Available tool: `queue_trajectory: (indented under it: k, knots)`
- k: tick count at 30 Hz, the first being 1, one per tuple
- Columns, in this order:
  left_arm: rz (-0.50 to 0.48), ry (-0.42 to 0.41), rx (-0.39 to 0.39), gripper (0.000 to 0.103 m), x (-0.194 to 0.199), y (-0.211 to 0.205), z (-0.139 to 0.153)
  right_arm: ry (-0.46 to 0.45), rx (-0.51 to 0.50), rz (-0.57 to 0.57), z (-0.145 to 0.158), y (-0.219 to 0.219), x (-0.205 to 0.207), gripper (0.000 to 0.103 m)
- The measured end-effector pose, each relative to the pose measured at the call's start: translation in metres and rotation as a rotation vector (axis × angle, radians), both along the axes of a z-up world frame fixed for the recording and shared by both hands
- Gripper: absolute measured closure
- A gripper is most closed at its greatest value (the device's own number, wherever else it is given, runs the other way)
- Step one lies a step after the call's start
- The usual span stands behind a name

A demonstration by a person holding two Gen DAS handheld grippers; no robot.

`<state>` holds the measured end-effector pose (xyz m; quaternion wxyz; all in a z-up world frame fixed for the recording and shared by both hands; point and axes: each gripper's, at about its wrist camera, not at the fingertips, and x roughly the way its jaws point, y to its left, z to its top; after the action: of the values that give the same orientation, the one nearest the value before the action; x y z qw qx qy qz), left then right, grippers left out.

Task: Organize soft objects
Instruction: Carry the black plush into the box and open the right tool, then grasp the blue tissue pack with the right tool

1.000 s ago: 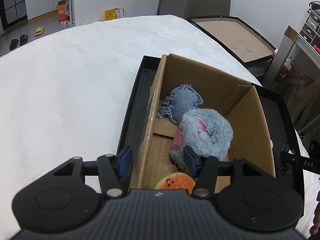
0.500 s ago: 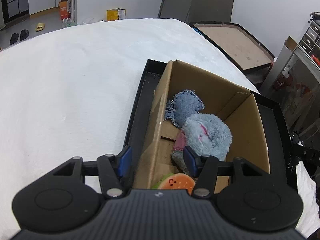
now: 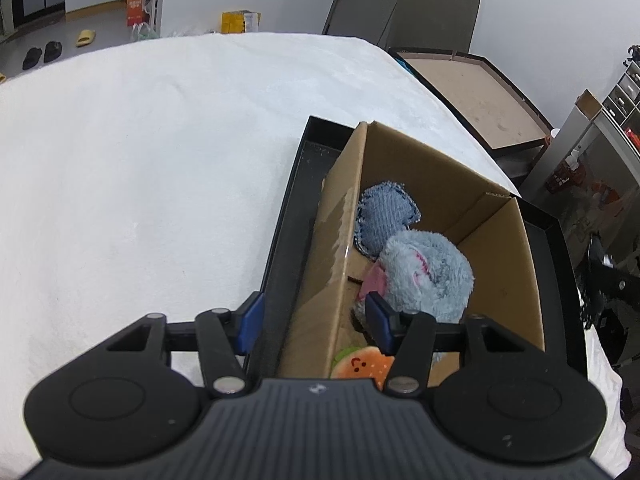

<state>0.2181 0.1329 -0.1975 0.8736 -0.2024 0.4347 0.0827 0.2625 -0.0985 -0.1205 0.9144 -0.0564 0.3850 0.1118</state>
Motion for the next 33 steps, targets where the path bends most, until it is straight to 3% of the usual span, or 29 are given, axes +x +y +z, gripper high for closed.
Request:
queue_trajectory:
  k: [9, 16, 23, 27, 33]
  knots:
    - [0.007, -0.012, -0.017, 0.060, -0.002, 0.005, 0.000, -0.009, -0.016, 0.059, 0.003, 0.028, -0.003, 0.069]
    - [-0.003, -0.003, -0.062, 0.083, -0.001, 0.011, -0.005, -0.016, -0.021, 0.092, 0.005, 0.052, 0.003, 0.069]
    - [-0.006, -0.005, -0.059, 0.083, -0.001, 0.009, -0.005, -0.028, -0.038, 0.130, 0.006, 0.076, 0.012, 0.067]
    - [-0.002, -0.005, -0.063, 0.083, -0.002, 0.009, -0.005, -0.053, -0.052, 0.145, 0.007, 0.086, 0.016, 0.055]
    - [-0.004, -0.004, -0.063, 0.083, -0.002, 0.010, -0.006, -0.043, -0.035, 0.102, 0.006, 0.073, 0.016, 0.054]
